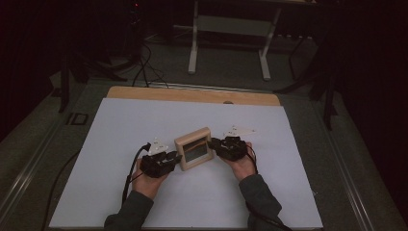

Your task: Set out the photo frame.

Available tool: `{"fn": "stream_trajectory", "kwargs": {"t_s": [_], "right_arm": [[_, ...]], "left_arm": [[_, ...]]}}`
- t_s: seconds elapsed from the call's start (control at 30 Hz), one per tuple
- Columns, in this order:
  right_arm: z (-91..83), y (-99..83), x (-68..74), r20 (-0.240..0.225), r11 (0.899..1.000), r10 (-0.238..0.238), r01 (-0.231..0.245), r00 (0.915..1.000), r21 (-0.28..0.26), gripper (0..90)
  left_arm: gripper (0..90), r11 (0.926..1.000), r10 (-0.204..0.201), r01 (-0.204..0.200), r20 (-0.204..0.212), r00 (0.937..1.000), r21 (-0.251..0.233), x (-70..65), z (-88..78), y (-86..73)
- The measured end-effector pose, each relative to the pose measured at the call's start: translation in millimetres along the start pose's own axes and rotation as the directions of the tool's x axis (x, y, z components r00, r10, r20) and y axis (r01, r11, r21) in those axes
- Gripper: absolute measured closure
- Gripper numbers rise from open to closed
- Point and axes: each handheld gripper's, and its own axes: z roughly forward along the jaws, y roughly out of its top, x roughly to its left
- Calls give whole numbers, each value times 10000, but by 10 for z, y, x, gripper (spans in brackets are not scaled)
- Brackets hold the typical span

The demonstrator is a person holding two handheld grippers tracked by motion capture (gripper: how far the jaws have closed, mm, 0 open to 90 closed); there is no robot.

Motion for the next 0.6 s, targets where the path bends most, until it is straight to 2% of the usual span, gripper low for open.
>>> {"fn": "stream_trajectory", "kwargs": {"t_s": [0.33, 0.37, 0.47, 0.6], "right_arm": [[-43, -11, -13, -176, 9999, -122, 122, 9998, 23, 725], [-58, -11, -19, -283, 9999, -107, 105, 9995, -70, 696], [-111, 5, -44, -325, 9993, -98, 86, 9994, -368, 686], [-132, 47, -106, 126, 9994, 18, -14, 9999, -339, 729]], "left_arm": [[668, 9999, -98, 98, -13, 10000, 45, 8, 23, -3], [666, 9999, -98, 98, -24, 9999, 57, 6, 25, -4], [663, 9999, -110, 110, -7, 9999, 81, 8, 26, -5], [662, 9999, -123, 123, -30, 9999, 78, 4, 27, -4]]}}
